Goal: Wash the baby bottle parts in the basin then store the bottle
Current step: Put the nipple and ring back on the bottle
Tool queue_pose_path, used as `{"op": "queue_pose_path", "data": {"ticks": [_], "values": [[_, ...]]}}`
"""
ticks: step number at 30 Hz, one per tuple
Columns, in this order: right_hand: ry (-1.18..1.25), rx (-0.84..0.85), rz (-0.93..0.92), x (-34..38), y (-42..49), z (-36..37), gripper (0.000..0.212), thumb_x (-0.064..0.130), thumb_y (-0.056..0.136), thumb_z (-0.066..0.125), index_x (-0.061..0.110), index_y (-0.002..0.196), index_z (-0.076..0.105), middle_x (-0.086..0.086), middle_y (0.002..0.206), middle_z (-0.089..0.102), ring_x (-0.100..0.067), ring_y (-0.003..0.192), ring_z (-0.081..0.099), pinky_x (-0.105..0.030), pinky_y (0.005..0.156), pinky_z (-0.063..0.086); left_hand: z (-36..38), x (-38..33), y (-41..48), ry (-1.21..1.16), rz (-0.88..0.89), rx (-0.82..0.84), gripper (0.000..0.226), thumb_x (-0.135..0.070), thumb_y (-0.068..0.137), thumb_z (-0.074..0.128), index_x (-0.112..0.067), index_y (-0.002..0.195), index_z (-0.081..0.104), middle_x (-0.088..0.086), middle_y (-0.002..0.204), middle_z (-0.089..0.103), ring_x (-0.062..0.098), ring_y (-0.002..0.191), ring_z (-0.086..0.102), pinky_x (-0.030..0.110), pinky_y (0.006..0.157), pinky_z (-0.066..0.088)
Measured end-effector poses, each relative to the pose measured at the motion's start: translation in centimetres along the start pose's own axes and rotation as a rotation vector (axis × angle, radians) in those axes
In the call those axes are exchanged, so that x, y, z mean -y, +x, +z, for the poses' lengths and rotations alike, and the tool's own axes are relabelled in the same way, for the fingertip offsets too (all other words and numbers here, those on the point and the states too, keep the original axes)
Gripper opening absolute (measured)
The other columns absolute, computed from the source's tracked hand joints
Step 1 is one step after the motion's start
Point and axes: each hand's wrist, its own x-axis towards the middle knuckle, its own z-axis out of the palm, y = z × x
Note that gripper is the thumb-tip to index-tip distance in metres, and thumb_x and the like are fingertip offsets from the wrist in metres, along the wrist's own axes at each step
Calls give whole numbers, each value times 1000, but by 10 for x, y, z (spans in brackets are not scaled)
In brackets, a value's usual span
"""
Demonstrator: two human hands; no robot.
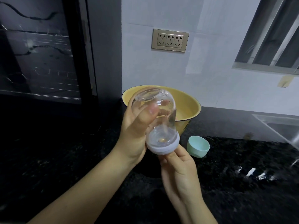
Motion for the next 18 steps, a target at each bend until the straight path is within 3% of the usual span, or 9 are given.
{"op": "queue_pose_path", "data": {"ticks": [3, 6, 8, 11, 13, 15, 18], "values": [[-84, -97, -84, -2, -1, 5, 52, 34, 50, 91, 2, 89, 76, -16, 93, 74, -19, 89, 69, -24, 78, 55, 0, -2, 0, -5, -76, -37, 93, -58, 44, 83, 1, 109, 54, 9, 90, 64, 17, 76, 66, 27, 63, 53], [-294, -245, -199, -5, -4, 9, 7, 11, 70, 80, 15, 75, 77, -6, 75, 71, -10, 73, 62, -21, 69, 50, 0, 0, 0, -19, -69, -75, 91, -58, 46, 81, 0, 110, 55, 10, 90, 63, 17, 76, 65, 28, 63, 53], [-470, -337, -342, -10, -6, 10, 8, 12, 72, 77, 20, 72, 74, -2, 69, 66, -7, 67, 57, -21, 66, 46, 1, 1, -2, -46, -64, -99, 79, -53, 48, 82, -3, 104, 58, 7, 86, 65, 18, 73, 65, 29, 63, 54], [-566, -382, -517, -14, -9, 15, 6, 31, 71, 67, 33, 74, 72, 6, 70, 65, -1, 66, 55, -13, 65, 43, 2, 3, -5, -115, -152, -174, 43, -49, 65, 66, -12, 89, 65, 1, 78, 67, 15, 70, 65, 27, 62, 55], [-590, -357, -502, -11, -6, 17, 8, 35, 71, 66, 36, 76, 73, 7, 73, 68, -2, 68, 58, -12, 66, 45, -2, 4, -4, -189, -236, -252, 45, -54, 70, 59, -14, 88, 65, 1, 81, 67, 14, 72, 65, 28, 65, 56], [-603, -298, -407, 2, 0, 18, 4, 31, 72, 74, 28, 73, 74, 4, 73, 70, -4, 68, 61, -14, 66, 47, -15, 4, -2, -223, -291, -301, 55, -57, 68, 53, -13, 101, 62, 6, 97, 66, 19, 87, 65, 35, 82, 54], [-629, -168, -267, 34, 13, 19, 11, 10, 78, 75, 16, 69, 73, 4, 66, 71, 0, 62, 60, -10, 62, 47, -42, 1, -3, -202, -349, -259, 56, -52, 68, 68, -15, 109, 61, 9, 113, 66, 25, 107, 62, 41, 95, 48]]}}
